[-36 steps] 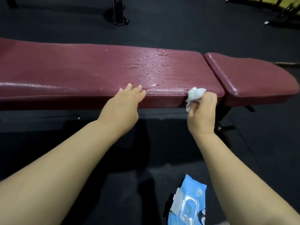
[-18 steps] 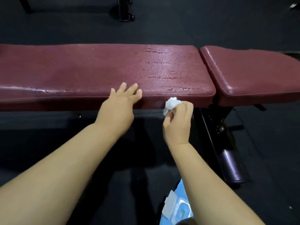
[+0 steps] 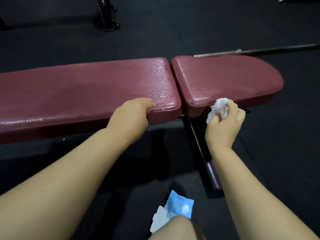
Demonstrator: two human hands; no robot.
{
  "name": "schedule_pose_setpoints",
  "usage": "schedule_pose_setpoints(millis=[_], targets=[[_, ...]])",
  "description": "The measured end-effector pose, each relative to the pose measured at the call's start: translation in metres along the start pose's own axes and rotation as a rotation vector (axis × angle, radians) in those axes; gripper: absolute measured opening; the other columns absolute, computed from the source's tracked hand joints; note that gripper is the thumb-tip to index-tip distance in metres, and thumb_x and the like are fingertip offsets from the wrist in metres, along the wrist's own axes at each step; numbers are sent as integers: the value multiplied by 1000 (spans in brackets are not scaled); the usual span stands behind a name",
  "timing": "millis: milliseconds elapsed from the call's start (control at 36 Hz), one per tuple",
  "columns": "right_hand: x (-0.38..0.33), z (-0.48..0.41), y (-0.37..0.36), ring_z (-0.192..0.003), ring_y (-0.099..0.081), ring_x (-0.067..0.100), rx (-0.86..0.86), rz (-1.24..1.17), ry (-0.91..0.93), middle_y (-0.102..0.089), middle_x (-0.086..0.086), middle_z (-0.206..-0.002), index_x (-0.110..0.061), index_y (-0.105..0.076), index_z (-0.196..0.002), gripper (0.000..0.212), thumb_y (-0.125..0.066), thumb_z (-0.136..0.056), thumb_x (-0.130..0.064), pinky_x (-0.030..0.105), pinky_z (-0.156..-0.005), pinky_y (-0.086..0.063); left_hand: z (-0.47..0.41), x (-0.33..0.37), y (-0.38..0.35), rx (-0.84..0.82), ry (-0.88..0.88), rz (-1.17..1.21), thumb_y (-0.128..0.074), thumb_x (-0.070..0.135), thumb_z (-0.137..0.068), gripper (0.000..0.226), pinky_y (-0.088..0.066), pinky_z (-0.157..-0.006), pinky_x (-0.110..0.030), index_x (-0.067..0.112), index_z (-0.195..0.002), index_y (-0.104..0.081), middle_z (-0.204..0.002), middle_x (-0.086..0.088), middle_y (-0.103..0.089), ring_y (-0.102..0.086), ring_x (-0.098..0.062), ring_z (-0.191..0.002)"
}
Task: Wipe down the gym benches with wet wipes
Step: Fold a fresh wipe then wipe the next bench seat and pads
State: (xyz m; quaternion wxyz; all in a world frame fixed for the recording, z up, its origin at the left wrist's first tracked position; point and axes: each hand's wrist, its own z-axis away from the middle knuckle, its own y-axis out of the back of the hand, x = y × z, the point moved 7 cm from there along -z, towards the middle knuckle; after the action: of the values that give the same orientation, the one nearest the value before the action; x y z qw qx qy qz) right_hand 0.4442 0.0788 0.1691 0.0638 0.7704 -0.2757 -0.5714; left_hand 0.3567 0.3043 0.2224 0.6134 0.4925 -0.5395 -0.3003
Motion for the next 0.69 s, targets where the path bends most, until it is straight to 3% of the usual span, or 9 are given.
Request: schedule_pose_setpoints(millis=[111,167,222,278,333,389,472,611,694], targets=[[28,-33,16,-82,-46,-7,164,-78,-192,-34,-11,-105,-10,-48,-122,32,-40,-93,0,-5,-69,-32,-33,32,-13,-78,-162,-61,-48,-7,-79,60,-35,-107,-35,23,-130,-55,-142,4,-47,-41,-20,-131],[28,-43,15,-89,-44,0,159,-62,-185,-30,-8,-111,-11,-48,-125,38,-40,-91,4,-8,-73,-28,-53,47,-18,-84,-254,-85,-49,-2,-87,53,-31,-110,-34,24,-133,-53,-144,4,-44,-38,-18,-134],[29,-51,6,-101,-42,9,111,-69,-148,-28,-5,-116,-11,-52,-122,41,-39,-88,6,-1,-87,-30,-73,59,-24,-106,-324,-86,-46,3,-91,51,-25,-114,-30,25,-136,-48,-149,7,-36,-30,-14,-139],[28,-51,-4,-113,-39,20,80,-62,-65,-29,-3,-120,-12,-57,-119,47,-38,-82,8,24,-104,-35,-92,70,-33,-147,-373,-95,-41,-3,-88,58,-22,-115,-31,27,-137,-46,-151,10,-32,-25,-14,-141],[28,-41,-13,-118,-37,24,60,-55,37,-30,-3,-123,-16,-61,-116,49,-38,-79,5,40,-106,-35,-107,79,-44,-204,-412,-116,-37,-10,-84,68,-19,-116,-31,28,-140,-42,-152,11,-28,-21,-14,-142],[31,-30,-19,-117,-39,15,49,-118,66,-33,-7,-120,-16,-62,-113,36,-43,-87,1,36,-105,-37,-117,79,-53,-227,-414,-125,-36,-12,-82,72,-20,-116,-29,31,-141,-40,-151,14,-28,-23,-13,-142],[39,-16,-18,-102,-44,-1,122,-210,48,-35,-13,-111,-4,-63,-116,22,-52,-96,-8,15,-93,-39,-122,77,-56,-149,-378,-63,-38,-6,-84,66,-26,-113,-28,35,-135,-48,-146,18,-37,-32,-12,-137],[37,12,-33,-88,-52,12,206,-228,48,-39,-11,-101,-11,-70,-111,25,-64,-86,-8,22,-82,-47,-120,74,-53,-94,-368,6,-38,-3,-86,58,-26,-111,-23,30,-130,-55,-141,14,-46,-38,-11,-134],[29,34,-48,-82,-56,12,164,-263,77,-47,-5,-99,-8,-71,-102,20,-68,-83,-3,24,-78,-49,-118,75,-54,-99,-395,6,-38,-5,-84,58,-25,-112,-23,26,-130,-55,-141,10,-47,-39,-12,-133]])
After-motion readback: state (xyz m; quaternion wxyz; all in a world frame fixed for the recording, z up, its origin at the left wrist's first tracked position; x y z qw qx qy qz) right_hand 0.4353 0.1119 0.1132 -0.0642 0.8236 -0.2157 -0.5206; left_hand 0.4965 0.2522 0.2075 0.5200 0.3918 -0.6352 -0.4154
